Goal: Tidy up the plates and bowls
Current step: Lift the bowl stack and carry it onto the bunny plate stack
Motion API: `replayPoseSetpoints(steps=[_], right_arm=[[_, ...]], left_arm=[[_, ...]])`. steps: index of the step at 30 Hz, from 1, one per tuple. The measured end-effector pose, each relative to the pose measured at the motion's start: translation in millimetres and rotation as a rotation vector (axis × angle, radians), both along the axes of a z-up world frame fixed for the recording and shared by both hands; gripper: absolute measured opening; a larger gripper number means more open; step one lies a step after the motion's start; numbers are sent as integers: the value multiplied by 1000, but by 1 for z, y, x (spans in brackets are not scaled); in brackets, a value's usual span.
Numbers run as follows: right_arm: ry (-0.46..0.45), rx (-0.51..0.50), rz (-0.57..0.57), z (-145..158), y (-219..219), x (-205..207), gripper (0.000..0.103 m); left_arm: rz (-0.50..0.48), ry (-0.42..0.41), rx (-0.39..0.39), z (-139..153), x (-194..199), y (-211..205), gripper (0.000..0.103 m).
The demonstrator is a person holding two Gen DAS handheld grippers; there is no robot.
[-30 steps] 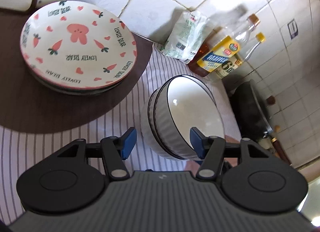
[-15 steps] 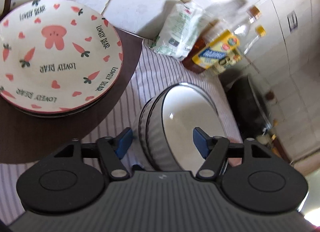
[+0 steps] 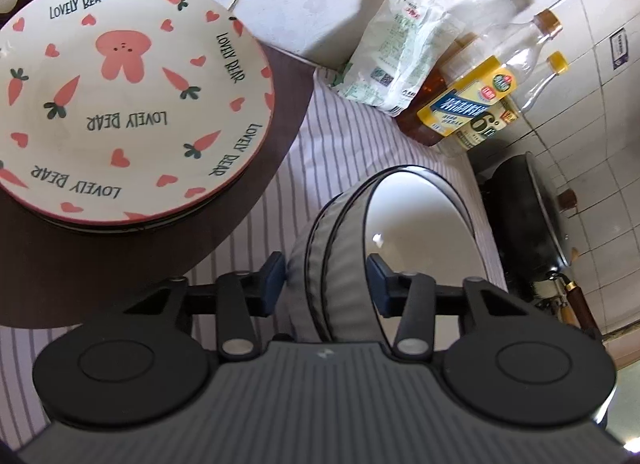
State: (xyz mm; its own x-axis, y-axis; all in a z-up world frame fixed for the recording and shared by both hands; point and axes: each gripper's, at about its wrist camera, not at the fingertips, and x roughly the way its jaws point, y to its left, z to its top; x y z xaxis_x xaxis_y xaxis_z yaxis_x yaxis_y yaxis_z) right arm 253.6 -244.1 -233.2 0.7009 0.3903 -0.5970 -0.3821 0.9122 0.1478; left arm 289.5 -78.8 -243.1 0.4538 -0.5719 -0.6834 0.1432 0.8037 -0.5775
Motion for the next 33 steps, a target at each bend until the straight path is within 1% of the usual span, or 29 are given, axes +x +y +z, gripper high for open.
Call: replayPoseSetpoints(steps=[2,6,12,15,20,23,28,33], right_arm=[[-3,-4,14,0,0,2,103],[-7,-10,31,-2,0,6,103],[-11,-20,53,-2,1,8,103],[-12,-16,55,-3,1,7,103],[-13,-10,56,-3,-1,5,103],[-13,-2,59,-3,-2,6,103],[-20,4,33,-1,-2,0,103],[-33,6,15,3,-3,-10,103]], left_arm=[[3,6,11,0,1,1,36],[20,18,-8,-4,4,2,36],[-30,-49,48,-1,0,-7,38],[-38,-59,65,0,-1,-9,38],[-48,-59,72,0,-1,-10,38],[-77,-67,113,5,-2,-16,39],[-96,-75,112,7,-5,-18,39],[-112,-73,104,15,-12,-15,39]])
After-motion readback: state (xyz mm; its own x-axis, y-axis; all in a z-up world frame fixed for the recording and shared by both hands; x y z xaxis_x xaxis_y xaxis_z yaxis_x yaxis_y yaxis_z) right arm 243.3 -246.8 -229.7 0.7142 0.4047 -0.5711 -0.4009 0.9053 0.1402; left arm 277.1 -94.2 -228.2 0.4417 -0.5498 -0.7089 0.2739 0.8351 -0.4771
